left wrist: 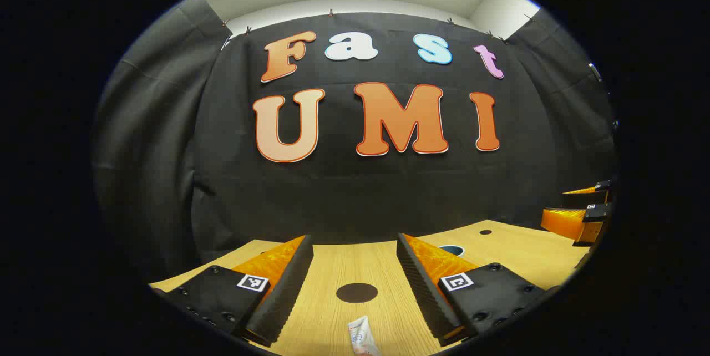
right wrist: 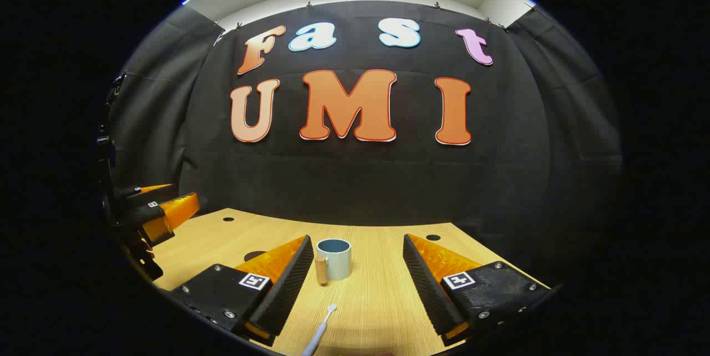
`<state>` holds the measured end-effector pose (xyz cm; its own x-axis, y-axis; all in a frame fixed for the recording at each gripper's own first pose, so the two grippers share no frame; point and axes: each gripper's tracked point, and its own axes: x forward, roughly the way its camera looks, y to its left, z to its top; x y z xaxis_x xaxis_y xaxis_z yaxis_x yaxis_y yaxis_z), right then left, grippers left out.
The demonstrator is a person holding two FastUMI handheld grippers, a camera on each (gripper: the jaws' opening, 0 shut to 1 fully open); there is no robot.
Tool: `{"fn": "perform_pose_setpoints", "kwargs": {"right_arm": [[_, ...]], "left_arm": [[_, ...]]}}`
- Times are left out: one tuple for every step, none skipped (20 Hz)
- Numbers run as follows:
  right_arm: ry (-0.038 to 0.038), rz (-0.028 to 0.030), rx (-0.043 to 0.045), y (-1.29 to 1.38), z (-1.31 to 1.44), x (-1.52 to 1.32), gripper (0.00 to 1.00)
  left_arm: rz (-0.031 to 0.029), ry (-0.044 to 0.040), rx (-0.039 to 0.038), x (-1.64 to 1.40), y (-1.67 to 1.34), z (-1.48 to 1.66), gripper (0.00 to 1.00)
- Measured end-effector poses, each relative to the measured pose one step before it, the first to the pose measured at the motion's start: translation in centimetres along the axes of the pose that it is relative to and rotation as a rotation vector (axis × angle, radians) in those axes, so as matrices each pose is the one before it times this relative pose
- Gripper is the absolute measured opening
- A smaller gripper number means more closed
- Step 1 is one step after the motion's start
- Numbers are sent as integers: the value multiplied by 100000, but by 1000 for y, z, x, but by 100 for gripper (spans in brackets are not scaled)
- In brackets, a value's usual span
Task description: Put the toothbrush and toothpaste on the desktop into the cup, then pick up the cup and place it on the coaster on the desktop.
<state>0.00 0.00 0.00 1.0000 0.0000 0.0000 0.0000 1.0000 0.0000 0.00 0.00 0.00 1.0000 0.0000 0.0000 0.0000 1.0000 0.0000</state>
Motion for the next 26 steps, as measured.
{"fn": "perform_pose_setpoints", "kwargs": {"right_arm": [[-107, 246, 161, 103, 76, -10, 98], [32, 200, 291, 80, 53, 21, 98], [116, 381, 207, 132, 34, -24, 98], [373, 242, -16, 71, -93, 6, 98], [64, 255, -162, 44, 31, 0, 96], [157, -133, -9, 1, 96, 75, 98], [3, 231, 80, 66, 8, 52, 98], [-2, 125, 203, 84, 179, 19, 98], [-160, 352, 256, 60, 67, -155, 98], [-250, 301, 183, 115, 179, 44, 98], [-92, 176, 47, 58, 53, -12, 98], [-45, 283, -321, 46, -17, 14, 98], [273, -137, -359, 8, -70, 2, 98], [445, 242, -304, 86, -54, -40, 98], [939, 179, -56, 189, -79, 18, 98], [1817, 576, 339, 133, -225, 82, 98], [2850, 837, 479, 151, -573, 96, 98], [3212, 611, 755, 100, -621, 76, 98], [2746, 811, 480, 236, -374, -54, 98], [2266, 579, -50, 68, -347, 46, 98], [2151, 252, -464, -15, -250, 154, 98], [2246, 282, -391, -25, -146, 185, 98], [2287, 829, 251, 50, -209, 84, 98], [2413, 1551, 1050, 193, -176, 191, 98], [3093, 2358, 1528, 428, -405, 150, 98], [4354, 2733, 2140, 360, -586, 358, 98]], "left_arm": [[246, -52, 266, 118, -3, 82, 97], [69, -109, 263, -178, -36, -5, 97], [137, 6, 200, 79, -66, 73, 98], [28, -6, 136, 23, 153, -122, 97], [36, -218, 77, -52, -40, 95, 97], [-336, 409, 187, 68, -66, 23, 97], [-168, 674, 304, 109, -131, -119, 97], [20, -374, 129, -33, -18, 60, 97], [-220, -498, 125, -105, -41, 305, 96], [1, -528, 270, 3, 84, 191, 97], [-110, -351, 250, -63, -46, 259, 97], [-151, -216, 221, -118, -183, -105, 97], [-87, 38, 260, 131, 3, 79, 97], [264, 127, 319, 93, 153, 48, 97], [354, 508, 142, 51, 143, 18, 97], [165, 1002, -66, 69, 27, -300, 96], [27, 1466, -149, 115, -5, -210, 96], [215, 1991, -243, 120, 202, -287, 97], [358, 2270, -272, 261, 214, -331, 97], [141, 2234, -230, 153, 263, -378, 97], [-110, 2255, -154, 227, 60, -321, 97], [-287, 2323, -171, 160, -25, -400, 96], [-398, 2377, 1, 139, -103, -335, 96], [-445, 2578, 30, 264, -14, -299, 96], [-690, 2551, 176, 228, -109, -255, 96], [-548, 2827, 385, 387, -39, -660, 97]]}}
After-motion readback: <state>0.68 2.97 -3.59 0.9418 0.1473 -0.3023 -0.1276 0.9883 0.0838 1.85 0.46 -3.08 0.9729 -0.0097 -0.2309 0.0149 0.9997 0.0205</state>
